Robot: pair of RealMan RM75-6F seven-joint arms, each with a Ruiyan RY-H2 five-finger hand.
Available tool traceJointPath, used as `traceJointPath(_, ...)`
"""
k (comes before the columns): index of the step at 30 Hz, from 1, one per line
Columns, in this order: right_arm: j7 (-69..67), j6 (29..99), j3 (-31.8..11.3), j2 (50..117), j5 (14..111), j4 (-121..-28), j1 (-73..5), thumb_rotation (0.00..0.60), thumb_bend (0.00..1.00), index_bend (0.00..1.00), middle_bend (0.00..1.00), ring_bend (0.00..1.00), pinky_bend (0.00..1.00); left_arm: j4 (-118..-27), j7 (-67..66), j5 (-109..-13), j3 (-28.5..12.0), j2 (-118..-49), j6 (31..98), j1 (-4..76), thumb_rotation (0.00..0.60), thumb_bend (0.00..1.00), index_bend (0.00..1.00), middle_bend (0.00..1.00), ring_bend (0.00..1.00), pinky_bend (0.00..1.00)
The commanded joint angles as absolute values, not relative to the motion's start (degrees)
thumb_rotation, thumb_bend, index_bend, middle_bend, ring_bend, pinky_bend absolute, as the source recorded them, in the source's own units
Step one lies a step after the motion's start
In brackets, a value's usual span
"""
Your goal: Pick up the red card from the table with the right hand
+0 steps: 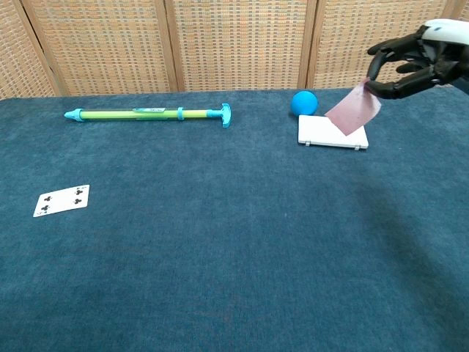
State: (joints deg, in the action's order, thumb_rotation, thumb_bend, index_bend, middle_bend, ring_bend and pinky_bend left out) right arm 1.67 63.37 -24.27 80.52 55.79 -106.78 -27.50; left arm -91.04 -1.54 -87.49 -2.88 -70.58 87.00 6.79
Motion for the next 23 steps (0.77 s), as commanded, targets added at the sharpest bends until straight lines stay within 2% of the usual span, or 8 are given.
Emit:
traceJointPath(1,-1.44,65.39,-21.85,77.77,58.95,-110.80,-24.12,0.600,0.57,0.62,0.15,0.00,0.00,-91.22,-1.63,-87.67,-2.81,-70.62,87.25,6.65,0.600,0.12,0.00,0.00,0.00,0.04)
traceJointPath(12,-5.87,66.88,-16.90,74.90,67.02,-118.31,-21.00,0.600,0.58,0.62,0.15,0.00,0.00,-92.20,-1.21,-88.81,-2.84,-70.11,88.55,6.31,0.600,0.12,0.00,0.00,0.00,0.04)
traceJointPath(23,-15.41,71.46,-7.91,71.04,81.41,-118.85,-14.13,0.600,0.57,0.62,0.15,0.00,0.00,-92.89,-1.91,-90.49,-2.47,-70.06,89.23,6.32,0.600,0.12,0.00,0.00,0.00,0.04)
